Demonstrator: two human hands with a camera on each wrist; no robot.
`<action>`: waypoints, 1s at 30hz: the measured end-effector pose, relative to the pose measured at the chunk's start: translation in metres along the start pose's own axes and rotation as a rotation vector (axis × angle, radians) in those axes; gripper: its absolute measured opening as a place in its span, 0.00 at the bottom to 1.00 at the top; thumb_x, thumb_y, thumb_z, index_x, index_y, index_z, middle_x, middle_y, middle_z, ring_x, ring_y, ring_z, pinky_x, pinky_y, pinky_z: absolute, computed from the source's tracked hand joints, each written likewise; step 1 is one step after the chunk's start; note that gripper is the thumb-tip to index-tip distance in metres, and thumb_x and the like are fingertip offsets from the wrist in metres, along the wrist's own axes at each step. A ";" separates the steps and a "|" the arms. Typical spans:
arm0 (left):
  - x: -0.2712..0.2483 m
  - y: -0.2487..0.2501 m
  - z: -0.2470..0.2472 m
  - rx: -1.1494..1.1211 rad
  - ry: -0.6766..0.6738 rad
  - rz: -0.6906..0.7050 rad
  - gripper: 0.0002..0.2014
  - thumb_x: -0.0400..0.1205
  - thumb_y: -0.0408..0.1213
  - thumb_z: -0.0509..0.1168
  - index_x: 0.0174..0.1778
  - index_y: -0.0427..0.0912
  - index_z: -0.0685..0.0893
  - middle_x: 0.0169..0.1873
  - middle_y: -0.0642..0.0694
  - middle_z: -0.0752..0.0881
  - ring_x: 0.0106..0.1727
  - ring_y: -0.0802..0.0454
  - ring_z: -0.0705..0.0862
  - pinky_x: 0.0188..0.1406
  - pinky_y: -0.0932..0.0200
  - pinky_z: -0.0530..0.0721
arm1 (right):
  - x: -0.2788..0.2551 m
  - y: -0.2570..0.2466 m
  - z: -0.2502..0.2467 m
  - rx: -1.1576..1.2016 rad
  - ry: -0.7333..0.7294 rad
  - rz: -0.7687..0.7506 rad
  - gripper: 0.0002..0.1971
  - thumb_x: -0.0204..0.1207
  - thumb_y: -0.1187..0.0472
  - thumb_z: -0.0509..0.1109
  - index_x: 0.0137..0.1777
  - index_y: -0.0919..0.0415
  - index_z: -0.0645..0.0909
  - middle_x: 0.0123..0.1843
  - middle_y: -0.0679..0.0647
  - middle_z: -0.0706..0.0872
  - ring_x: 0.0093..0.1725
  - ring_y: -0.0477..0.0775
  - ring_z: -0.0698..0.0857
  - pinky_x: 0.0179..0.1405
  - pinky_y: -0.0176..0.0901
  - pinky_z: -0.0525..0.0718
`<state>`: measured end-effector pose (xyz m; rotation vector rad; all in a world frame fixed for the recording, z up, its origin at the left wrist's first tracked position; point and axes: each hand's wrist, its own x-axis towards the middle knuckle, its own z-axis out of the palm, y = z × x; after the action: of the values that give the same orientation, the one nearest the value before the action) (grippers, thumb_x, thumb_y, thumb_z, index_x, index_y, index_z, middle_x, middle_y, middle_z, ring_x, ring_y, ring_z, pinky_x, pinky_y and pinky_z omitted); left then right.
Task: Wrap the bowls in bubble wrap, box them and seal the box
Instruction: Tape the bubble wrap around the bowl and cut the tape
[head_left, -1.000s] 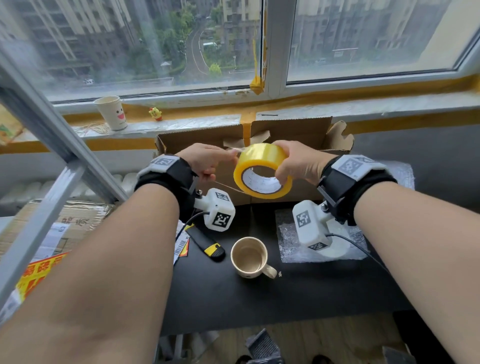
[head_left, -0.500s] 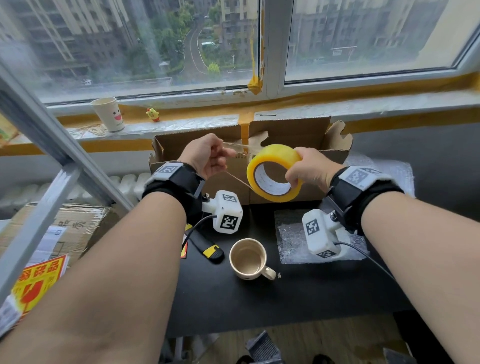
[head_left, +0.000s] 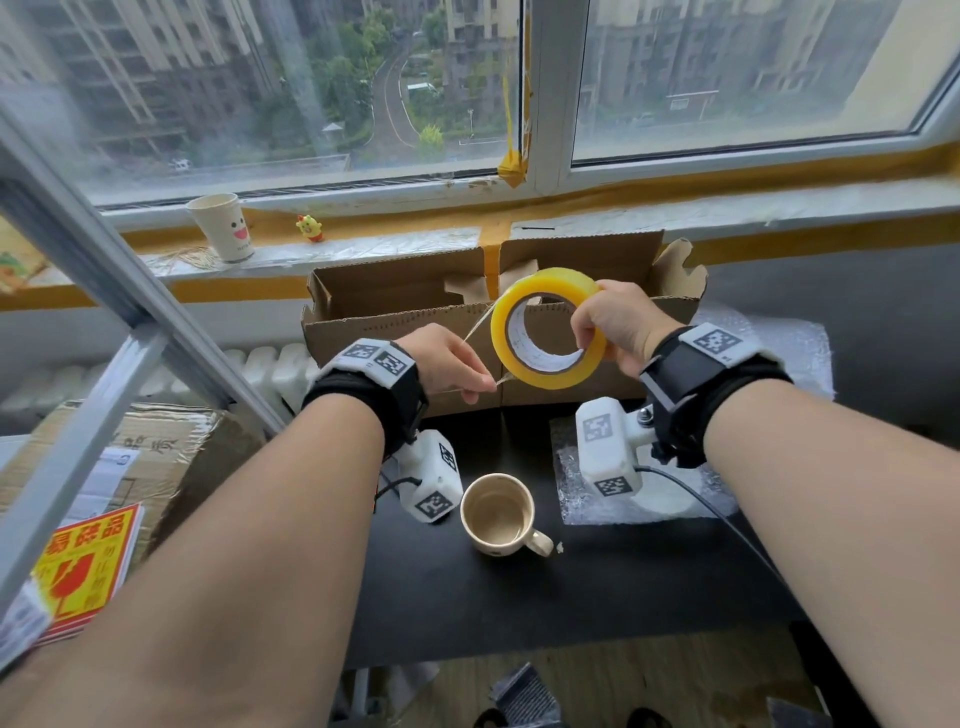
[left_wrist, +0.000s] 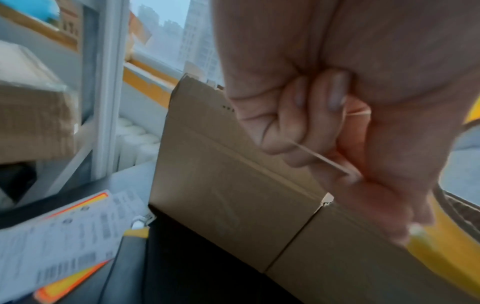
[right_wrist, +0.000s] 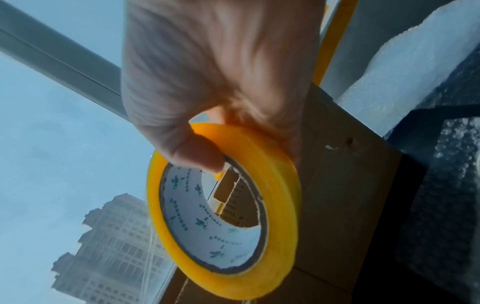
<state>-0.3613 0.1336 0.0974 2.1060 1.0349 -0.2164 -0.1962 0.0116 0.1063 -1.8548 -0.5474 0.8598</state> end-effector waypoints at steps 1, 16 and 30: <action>-0.001 0.003 -0.002 0.038 -0.029 -0.009 0.07 0.75 0.51 0.74 0.38 0.52 0.92 0.33 0.57 0.91 0.48 0.61 0.84 0.53 0.56 0.76 | -0.001 0.000 0.001 0.020 0.004 0.009 0.15 0.52 0.81 0.63 0.28 0.59 0.67 0.35 0.56 0.69 0.41 0.59 0.70 0.37 0.49 0.73; 0.015 -0.001 -0.037 0.438 0.432 -0.163 0.11 0.81 0.33 0.58 0.48 0.36 0.86 0.44 0.40 0.86 0.38 0.43 0.81 0.38 0.54 0.78 | -0.006 -0.005 -0.004 -0.212 -0.126 0.040 0.12 0.59 0.79 0.66 0.28 0.64 0.70 0.33 0.59 0.74 0.34 0.59 0.75 0.41 0.51 0.79; 0.000 0.031 -0.024 -1.019 0.280 -0.092 0.14 0.89 0.26 0.47 0.39 0.38 0.72 0.29 0.45 0.73 0.32 0.50 0.78 0.61 0.47 0.80 | 0.002 -0.006 -0.010 -0.243 -0.109 -0.057 0.24 0.37 0.70 0.65 0.37 0.55 0.72 0.45 0.58 0.77 0.53 0.62 0.79 0.43 0.53 0.84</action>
<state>-0.3426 0.1386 0.1315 1.1699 1.0771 0.4892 -0.1875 0.0095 0.1141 -2.0072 -0.7995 0.8919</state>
